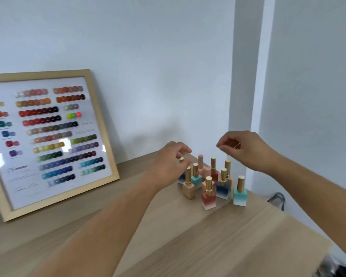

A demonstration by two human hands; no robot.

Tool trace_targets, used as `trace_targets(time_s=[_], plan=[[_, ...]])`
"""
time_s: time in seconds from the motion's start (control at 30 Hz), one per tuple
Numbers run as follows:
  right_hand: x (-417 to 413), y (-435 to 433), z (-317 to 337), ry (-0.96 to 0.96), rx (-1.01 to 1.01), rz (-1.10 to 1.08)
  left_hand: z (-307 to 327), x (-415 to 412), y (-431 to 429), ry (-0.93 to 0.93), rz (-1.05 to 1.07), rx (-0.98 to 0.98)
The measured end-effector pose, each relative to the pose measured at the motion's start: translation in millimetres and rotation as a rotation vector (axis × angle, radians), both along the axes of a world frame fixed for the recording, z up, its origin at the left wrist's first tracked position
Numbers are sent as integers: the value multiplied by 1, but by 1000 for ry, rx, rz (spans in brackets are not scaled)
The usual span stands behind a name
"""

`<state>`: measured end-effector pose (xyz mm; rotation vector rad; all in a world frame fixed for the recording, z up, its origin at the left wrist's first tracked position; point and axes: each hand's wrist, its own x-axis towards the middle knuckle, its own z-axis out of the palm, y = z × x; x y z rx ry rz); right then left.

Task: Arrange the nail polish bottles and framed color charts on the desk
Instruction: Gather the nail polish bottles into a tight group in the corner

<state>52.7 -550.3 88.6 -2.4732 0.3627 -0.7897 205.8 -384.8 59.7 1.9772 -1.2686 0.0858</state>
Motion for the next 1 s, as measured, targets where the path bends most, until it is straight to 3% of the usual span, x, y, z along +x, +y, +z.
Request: trace_targets(time_s=[0.13,0.27,0.43,0.83,1.0], plan=[[19,-20,1,268,-152,120,17,25,-46,-1,12,103],[39,-26,-11,406,-236,183,18,49,-77,-80,-46,324],[52,-31,-24,421,-236,184,6,62,-96,-60,-109,415],[57,-31,-33,383,-359,191,-17,67,-110,-83,-129,337],[57,-40,-26,366,-282,225,-7,81,-103,-69,-89,285]])
